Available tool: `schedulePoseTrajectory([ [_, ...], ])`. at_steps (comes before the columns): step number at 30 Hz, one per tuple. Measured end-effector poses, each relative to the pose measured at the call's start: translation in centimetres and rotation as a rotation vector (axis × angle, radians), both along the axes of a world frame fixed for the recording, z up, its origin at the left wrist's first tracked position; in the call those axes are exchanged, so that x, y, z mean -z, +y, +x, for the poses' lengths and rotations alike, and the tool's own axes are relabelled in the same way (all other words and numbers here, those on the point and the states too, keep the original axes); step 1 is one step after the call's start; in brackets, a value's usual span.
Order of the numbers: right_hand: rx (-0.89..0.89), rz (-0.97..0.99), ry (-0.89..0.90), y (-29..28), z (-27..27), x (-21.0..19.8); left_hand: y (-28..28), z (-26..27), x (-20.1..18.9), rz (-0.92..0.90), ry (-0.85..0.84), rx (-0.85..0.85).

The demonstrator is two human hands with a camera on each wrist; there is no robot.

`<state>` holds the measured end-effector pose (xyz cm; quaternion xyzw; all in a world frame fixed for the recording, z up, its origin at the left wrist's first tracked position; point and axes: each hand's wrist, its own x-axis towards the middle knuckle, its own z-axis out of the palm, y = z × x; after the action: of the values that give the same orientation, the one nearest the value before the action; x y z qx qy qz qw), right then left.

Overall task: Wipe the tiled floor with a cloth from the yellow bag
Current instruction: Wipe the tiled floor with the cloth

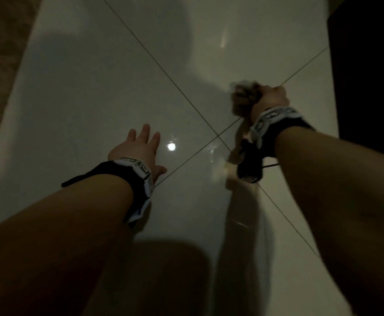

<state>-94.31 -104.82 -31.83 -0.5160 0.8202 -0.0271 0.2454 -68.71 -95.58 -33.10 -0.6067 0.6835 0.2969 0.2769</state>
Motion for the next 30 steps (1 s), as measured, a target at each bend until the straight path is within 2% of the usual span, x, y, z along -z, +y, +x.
schedulePoseTrajectory([
  [3,-0.155,0.167,0.116,-0.2,-1.6,1.1,0.1,0.4,0.0,0.016,0.014,-0.029],
  [7,-0.232,0.232,0.293,1.9,0.4,1.3,-0.1,0.3,-0.1,0.019,0.034,-0.012],
  [9,-0.293,0.243,0.320,2.7,1.9,0.9,-0.1,0.3,-0.2,0.016,0.032,-0.005],
  [13,-0.391,0.209,0.282,4.6,5.8,0.4,0.3,0.6,-0.5,-0.004,0.031,0.006],
  [17,-0.529,0.184,0.165,6.8,11.4,0.2,1.7,2.0,-1.2,-0.014,0.078,-0.002],
  [19,-0.610,0.181,0.093,8.1,14.5,0.1,2.6,3.6,-1.5,-0.045,0.100,-0.039],
  [23,-0.691,0.206,0.000,11.2,20.4,0.2,4.2,9.1,-2.4,-0.058,0.031,-0.125],
  [26,-0.655,0.223,-0.045,12.6,23.9,0.0,5.6,13.9,-3.8,-0.053,-0.024,-0.202],
  [28,-0.567,0.239,-0.098,13.2,25.7,-0.5,6.9,16.6,-4.7,-0.063,-0.016,-0.263],
  [30,-0.552,0.267,-0.122,14.1,27.5,-0.6,8.3,18.5,-5.2,-0.071,0.007,-0.287],
])
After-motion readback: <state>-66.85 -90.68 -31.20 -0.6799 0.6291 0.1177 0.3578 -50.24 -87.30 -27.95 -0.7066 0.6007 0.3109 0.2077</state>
